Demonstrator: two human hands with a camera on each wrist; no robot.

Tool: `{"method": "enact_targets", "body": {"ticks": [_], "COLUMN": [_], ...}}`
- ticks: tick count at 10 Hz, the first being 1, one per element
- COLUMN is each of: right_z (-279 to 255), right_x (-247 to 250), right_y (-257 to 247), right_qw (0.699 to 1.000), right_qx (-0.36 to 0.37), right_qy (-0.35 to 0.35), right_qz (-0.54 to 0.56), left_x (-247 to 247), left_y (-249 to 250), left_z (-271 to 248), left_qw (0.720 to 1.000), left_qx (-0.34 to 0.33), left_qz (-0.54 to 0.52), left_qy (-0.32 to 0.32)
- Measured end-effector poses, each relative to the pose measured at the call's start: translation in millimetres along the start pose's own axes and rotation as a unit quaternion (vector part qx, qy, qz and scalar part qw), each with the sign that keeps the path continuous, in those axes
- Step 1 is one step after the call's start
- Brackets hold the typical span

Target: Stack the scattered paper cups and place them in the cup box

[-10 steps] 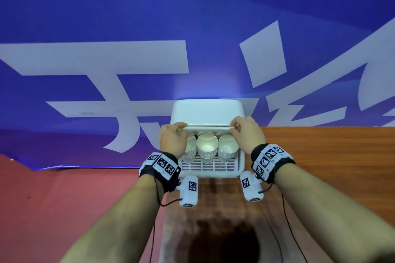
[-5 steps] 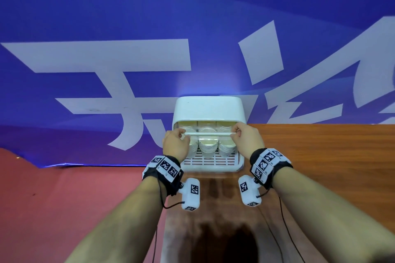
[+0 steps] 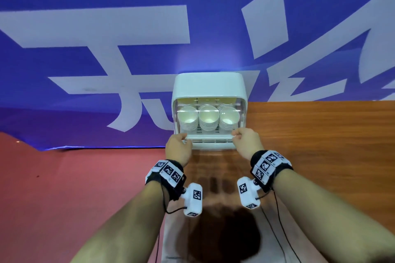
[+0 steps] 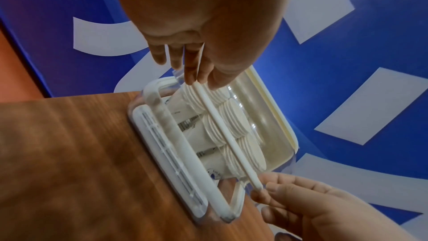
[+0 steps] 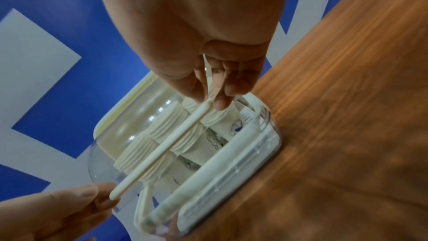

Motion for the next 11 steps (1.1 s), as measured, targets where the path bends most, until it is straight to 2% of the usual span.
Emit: {"method": "enact_targets", "body": {"ticks": [2,4,6,8,11], "right_z": [-9.7,-15.5,-18.3,-29.4,-65.1], "right_x": [-15.3,-27.8,-29.2,-21.6,18.4], "right_y": [13.7,15.6,14.4,9.2,-4.4], "right_qw": [1.0,0.999,0.998,0.998,0.999], "right_qx": [-0.015,-0.011,-0.019,-0.008,0.043], "right_qy": [-0.015,-0.029,-0.044,-0.042,-0.004], "right_qz": [-0.012,-0.039,-0.041,-0.047,0.014], "left_x": [-9.9,-12.4,-0.1,12.4,37.2], "left_y": [-15.5,-32.0,-37.0,-29.4,-2.2], "left_z": [-5.8,-3.4,-0.6,-12.5,-37.6], "left_qw": [0.999,0.992,0.985,0.988,0.993], "left_qx": [-0.001,-0.012,-0.033,-0.028,-0.076], "left_qz": [0.018,0.082,0.079,0.071,0.061], "left_qy": [-0.044,-0.098,-0.15,-0.135,-0.074]}}
Point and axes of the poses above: each hand's wrist, its own z-axis towards the middle knuckle, its own x-axis out of the back of the hand, y = z × x, the point moved 1 cm from there along z, towards the middle knuckle, and after that the axes turned 6 degrees about y, right-handed, at the moved point
